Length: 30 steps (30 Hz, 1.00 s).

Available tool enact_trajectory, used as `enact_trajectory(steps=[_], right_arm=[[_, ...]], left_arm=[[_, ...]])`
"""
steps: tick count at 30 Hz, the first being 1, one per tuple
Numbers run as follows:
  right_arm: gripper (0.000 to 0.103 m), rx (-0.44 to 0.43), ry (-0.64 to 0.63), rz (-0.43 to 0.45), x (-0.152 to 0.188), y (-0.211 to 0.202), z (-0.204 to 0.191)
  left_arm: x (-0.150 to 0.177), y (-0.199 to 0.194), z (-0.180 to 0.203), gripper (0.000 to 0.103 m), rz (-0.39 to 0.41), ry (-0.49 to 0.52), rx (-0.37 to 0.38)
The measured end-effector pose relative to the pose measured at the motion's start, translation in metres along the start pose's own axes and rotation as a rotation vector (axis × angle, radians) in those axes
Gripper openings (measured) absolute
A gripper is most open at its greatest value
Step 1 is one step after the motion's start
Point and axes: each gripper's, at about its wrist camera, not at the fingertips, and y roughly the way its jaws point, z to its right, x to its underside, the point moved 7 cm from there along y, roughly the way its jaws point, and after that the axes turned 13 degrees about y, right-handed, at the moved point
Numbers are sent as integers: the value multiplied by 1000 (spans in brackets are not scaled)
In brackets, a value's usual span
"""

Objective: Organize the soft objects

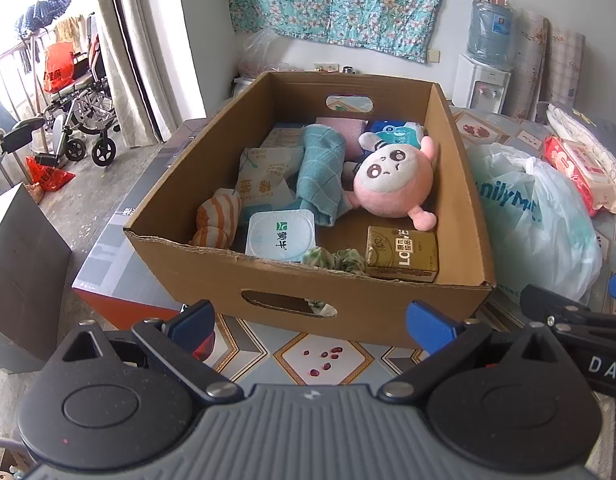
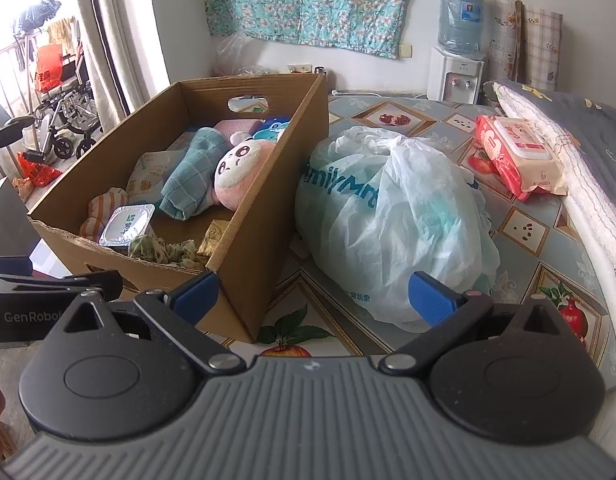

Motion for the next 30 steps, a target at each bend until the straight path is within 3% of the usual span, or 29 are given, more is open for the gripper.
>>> enact_trajectory(steps=[30], right_arm=[[102,3,-8,-4,0,3,-5]], left_arm=[[3,4,-1,102,-15,-24,6]])
